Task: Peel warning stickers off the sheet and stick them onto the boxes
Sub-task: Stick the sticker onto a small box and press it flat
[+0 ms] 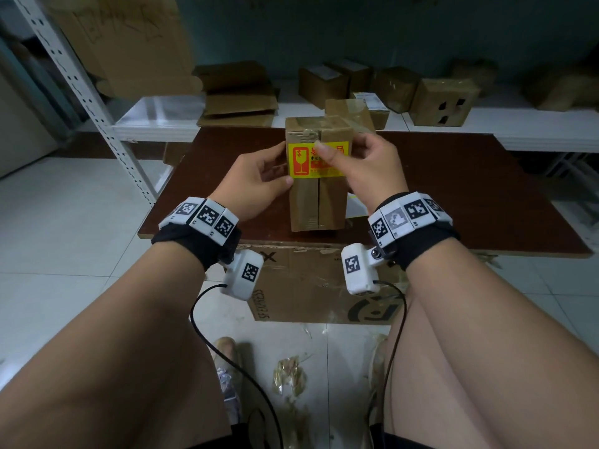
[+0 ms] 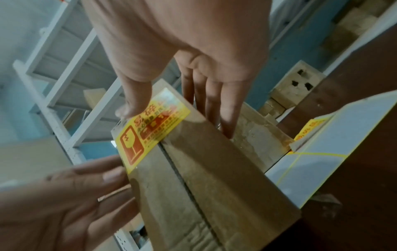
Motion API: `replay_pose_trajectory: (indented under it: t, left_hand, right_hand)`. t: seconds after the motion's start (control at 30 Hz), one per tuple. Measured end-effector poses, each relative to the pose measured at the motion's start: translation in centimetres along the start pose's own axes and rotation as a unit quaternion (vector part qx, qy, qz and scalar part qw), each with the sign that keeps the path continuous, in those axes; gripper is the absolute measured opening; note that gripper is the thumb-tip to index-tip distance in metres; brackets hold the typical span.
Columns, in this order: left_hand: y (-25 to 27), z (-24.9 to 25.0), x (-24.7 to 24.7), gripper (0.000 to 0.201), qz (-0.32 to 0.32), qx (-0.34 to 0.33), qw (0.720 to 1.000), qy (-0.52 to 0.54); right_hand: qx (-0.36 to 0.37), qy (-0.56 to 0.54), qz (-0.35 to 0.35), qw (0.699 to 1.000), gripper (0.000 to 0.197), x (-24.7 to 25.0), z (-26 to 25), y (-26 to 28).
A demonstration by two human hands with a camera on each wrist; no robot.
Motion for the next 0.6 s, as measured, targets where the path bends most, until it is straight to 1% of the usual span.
replay_pose_trajectory:
  t: [0.07,0.2,0.27,0.3,0.33,0.4,0.43,0.5,0.6]
  left_hand:
    - [0.1,0.8,-0.1,0.053,0.007,-0.020,1.000,-0.004]
    - [0.4,1.6,0.7,0.033,0.076,-0.016,0.997,-0.017]
    - [0.5,1.4,1.1,0.024,0.110,-0.006,0.994,-0.015]
    - [0.5,1.2,1.4,0.023,0.125,0.004,0.992,-0.014]
    - [0.5,0.9,1.6,0.027,0.140,0.018,0.990,-0.010]
    - [0.6,0.4,2.0,0.045,0.160,0.042,0.986,-0.009]
    - [0.7,0.4,2.1,0.050,0.161,0.047,0.986,-0.015]
    - [0.7,0.7,2.2,0.048,0.158,0.048,0.986,-0.036]
    - [0.7,1.0,2.4,0.044,0.158,0.047,0.984,-0.068]
  right_hand:
    - [0.021,0.067,0.019,0.997,0.079,0.1,-0.3,0.2]
    - [0.044,0.153,0.002,0.987,0.091,-0.6,-0.9,1.1]
    - [0.036,0.165,-0.004,0.986,0.091,-1.1,-0.8,1.3]
    - [0.031,0.158,-0.002,0.987,0.088,-1.3,-0.8,1.5]
    - [0.027,0.147,0.006,0.989,0.084,-1.2,-0.7,1.7]
    - [0.023,0.127,0.029,0.991,0.077,-0.8,-0.9,2.0]
    - [0.025,0.125,0.035,0.991,0.073,-0.7,-1.1,2.0]
    - [0.030,0.137,0.030,0.990,0.070,-0.8,-1.2,2.0]
    - [0.033,0.184,0.005,0.982,0.082,-1.4,-0.8,1.8]
Point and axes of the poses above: each hand's wrist, its own y-axis away from the middle knuckle, its own x-axis out of the back of the hand, z = x × y, the point moved 10 cm from there along -y, towards the middle knuckle, and after that the axes turned 12 degrees about -x, right-handed, at the moved point
